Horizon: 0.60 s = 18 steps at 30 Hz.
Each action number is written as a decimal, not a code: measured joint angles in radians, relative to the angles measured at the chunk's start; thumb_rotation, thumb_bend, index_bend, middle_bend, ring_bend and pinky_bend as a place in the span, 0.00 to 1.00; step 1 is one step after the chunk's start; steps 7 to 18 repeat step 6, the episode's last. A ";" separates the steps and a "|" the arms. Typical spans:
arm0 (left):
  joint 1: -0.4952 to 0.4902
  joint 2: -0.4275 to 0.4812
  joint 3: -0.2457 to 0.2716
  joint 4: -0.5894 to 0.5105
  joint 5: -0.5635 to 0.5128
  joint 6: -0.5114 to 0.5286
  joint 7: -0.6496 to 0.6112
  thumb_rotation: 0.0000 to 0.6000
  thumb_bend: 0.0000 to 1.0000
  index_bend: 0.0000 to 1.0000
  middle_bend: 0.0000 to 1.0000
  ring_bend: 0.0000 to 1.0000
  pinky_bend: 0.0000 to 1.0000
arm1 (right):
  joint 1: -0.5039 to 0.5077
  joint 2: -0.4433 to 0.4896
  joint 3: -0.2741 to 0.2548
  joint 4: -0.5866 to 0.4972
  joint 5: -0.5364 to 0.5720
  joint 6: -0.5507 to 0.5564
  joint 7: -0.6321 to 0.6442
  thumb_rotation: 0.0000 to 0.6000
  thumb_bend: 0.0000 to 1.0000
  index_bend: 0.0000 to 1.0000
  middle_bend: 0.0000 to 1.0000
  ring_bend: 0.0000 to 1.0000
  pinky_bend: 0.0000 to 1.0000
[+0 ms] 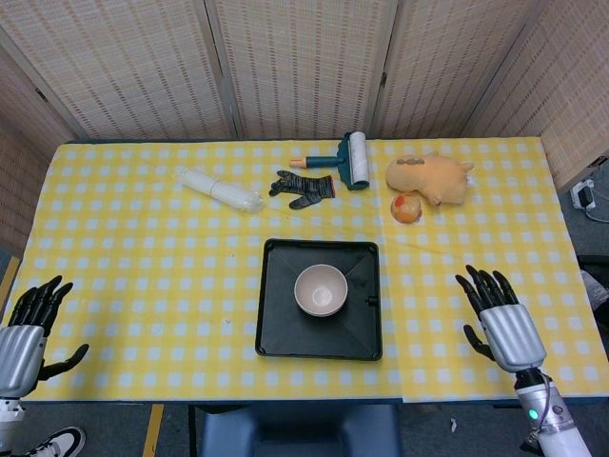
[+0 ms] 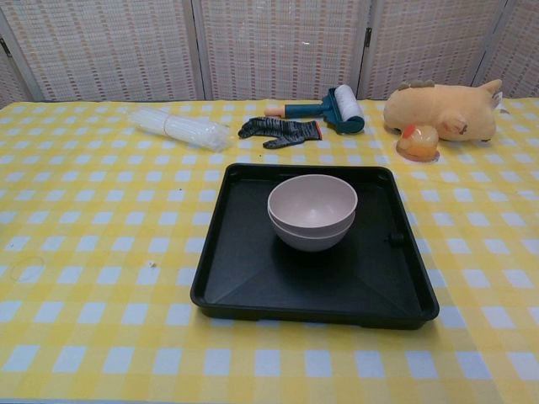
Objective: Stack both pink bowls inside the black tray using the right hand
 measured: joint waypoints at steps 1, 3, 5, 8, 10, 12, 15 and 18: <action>-0.001 -0.002 0.001 -0.001 -0.001 -0.004 0.005 1.00 0.27 0.00 0.00 0.04 0.04 | -0.024 0.007 -0.005 0.004 0.001 0.025 0.024 1.00 0.43 0.01 0.00 0.00 0.00; -0.004 -0.007 0.002 -0.003 -0.001 -0.009 0.020 1.00 0.27 0.00 0.00 0.04 0.04 | -0.051 0.021 -0.011 0.010 0.003 0.044 0.062 1.00 0.43 0.01 0.00 0.00 0.00; -0.005 -0.012 0.004 -0.005 0.003 -0.010 0.035 1.00 0.27 0.00 0.00 0.04 0.04 | -0.073 0.046 -0.015 0.011 0.003 0.054 0.085 1.00 0.43 0.01 0.00 0.00 0.00; -0.006 -0.016 0.005 -0.007 0.005 -0.011 0.045 1.00 0.27 0.00 0.00 0.03 0.04 | -0.082 0.055 -0.015 0.010 0.002 0.060 0.086 1.00 0.43 0.01 0.00 0.00 0.00; -0.006 -0.016 0.005 -0.007 0.005 -0.011 0.045 1.00 0.27 0.00 0.00 0.03 0.04 | -0.082 0.055 -0.015 0.010 0.002 0.060 0.086 1.00 0.43 0.01 0.00 0.00 0.00; -0.006 -0.016 0.005 -0.007 0.005 -0.011 0.045 1.00 0.27 0.00 0.00 0.03 0.04 | -0.082 0.055 -0.015 0.010 0.002 0.060 0.086 1.00 0.43 0.01 0.00 0.00 0.00; -0.006 -0.016 0.005 -0.007 0.005 -0.011 0.045 1.00 0.27 0.00 0.00 0.03 0.04 | -0.082 0.055 -0.015 0.010 0.002 0.060 0.086 1.00 0.43 0.01 0.00 0.00 0.00; -0.006 -0.016 0.005 -0.007 0.005 -0.011 0.045 1.00 0.27 0.00 0.00 0.03 0.04 | -0.082 0.055 -0.015 0.010 0.002 0.060 0.086 1.00 0.43 0.01 0.00 0.00 0.00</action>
